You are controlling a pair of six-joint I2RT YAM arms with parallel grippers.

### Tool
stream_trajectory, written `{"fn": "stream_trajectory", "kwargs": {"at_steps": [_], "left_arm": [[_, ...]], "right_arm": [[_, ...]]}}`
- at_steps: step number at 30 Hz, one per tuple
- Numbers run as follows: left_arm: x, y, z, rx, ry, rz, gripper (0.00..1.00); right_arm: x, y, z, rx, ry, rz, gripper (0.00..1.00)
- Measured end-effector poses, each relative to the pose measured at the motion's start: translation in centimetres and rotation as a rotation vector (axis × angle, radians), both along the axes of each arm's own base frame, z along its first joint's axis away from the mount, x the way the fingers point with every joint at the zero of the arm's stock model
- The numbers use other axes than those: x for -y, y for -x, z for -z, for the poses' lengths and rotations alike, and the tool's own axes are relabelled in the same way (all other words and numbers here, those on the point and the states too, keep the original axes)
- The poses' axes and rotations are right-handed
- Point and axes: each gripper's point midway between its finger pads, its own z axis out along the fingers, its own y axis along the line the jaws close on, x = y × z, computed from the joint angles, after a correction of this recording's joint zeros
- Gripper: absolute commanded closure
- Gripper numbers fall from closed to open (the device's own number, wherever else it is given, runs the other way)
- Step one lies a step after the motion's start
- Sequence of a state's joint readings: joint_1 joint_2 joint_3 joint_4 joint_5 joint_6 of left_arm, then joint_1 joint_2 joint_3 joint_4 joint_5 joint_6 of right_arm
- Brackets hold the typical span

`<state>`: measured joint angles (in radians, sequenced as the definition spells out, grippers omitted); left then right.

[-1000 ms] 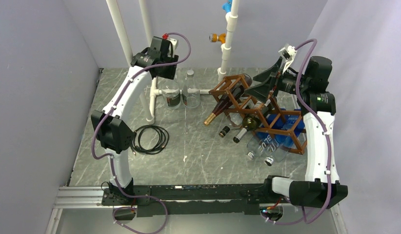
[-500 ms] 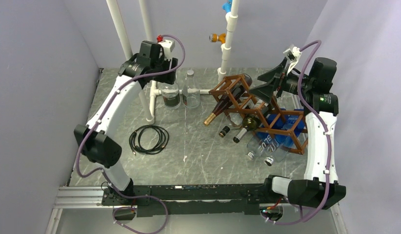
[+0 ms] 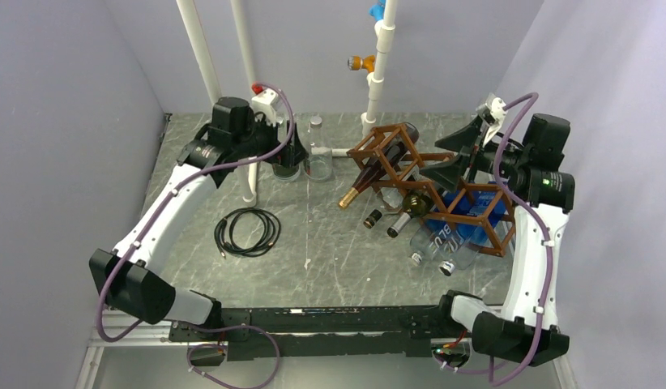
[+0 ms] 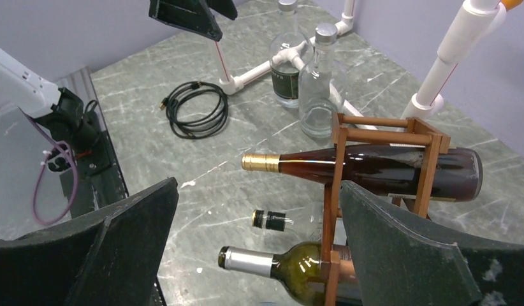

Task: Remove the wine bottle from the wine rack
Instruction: Place the wine bottle at the center of the board, then pick up the wine bottle from the wine rack.

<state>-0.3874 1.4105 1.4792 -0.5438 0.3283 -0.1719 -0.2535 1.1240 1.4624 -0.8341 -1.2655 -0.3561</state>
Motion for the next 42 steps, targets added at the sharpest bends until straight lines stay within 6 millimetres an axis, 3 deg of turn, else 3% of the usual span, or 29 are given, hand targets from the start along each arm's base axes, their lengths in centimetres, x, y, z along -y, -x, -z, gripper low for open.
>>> {"fn": "stream_trajectory", "kwargs": {"at_steps": [7, 22, 35, 42], "left_arm": [[1.3, 3.6, 1.7, -0.037, 0.112, 0.091, 0.0], [4.7, 10.0, 1.6, -0.034, 0.343, 0.255, 0.0], [8.1, 11.8, 2.4, -0.127, 0.465, 0.303, 0.01], [9.1, 10.8, 4.5, -0.098, 0.378, 0.277, 0.0]], "right_arm": [[-0.1, 1.9, 0.7, 0.042, 0.058, -0.013, 0.0], [0.3, 3.2, 2.6, 0.049, 0.116, 0.01, 0.0], [1.1, 3.1, 4.1, 0.01, 0.111, 0.049, 0.0], [1.3, 3.0, 4.5, 0.001, 0.108, 0.058, 0.0]]}}
